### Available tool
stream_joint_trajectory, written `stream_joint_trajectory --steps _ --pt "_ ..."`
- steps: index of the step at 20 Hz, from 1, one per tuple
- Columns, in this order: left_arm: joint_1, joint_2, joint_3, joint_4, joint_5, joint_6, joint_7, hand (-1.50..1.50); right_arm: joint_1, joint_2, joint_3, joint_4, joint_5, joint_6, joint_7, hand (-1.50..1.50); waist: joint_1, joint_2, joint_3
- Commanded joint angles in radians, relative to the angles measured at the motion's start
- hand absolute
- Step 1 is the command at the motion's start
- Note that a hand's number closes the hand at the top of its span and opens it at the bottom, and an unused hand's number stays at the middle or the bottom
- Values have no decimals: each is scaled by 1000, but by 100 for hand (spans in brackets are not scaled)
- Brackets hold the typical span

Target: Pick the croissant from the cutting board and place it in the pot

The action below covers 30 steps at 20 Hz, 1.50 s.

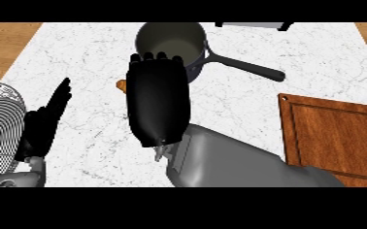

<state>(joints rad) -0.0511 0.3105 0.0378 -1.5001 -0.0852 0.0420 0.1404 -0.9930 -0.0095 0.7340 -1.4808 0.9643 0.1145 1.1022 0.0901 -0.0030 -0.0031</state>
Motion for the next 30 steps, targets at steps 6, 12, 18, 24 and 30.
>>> stream_joint_trajectory --steps 6,12,18,24,30 --pt "2 0 27 -14 13 4 21 0 -210 9 -72 126 -67 -215 144 150 -39 5 2" --pt "61 16 37 -67 8 -5 15 0 -293 9 -178 329 -83 -326 19 150 -36 8 2" --pt "43 32 68 -31 30 -38 -1 0 -345 9 -197 586 -118 -432 -128 150 -45 11 2" --pt "48 -24 32 -65 -13 11 0 0 -342 9 -315 805 -182 -520 -390 150 -48 15 2" --pt "53 -11 37 -58 -19 -3 -5 0 -386 -5 -359 1053 -161 -521 -538 150 -38 21 2"
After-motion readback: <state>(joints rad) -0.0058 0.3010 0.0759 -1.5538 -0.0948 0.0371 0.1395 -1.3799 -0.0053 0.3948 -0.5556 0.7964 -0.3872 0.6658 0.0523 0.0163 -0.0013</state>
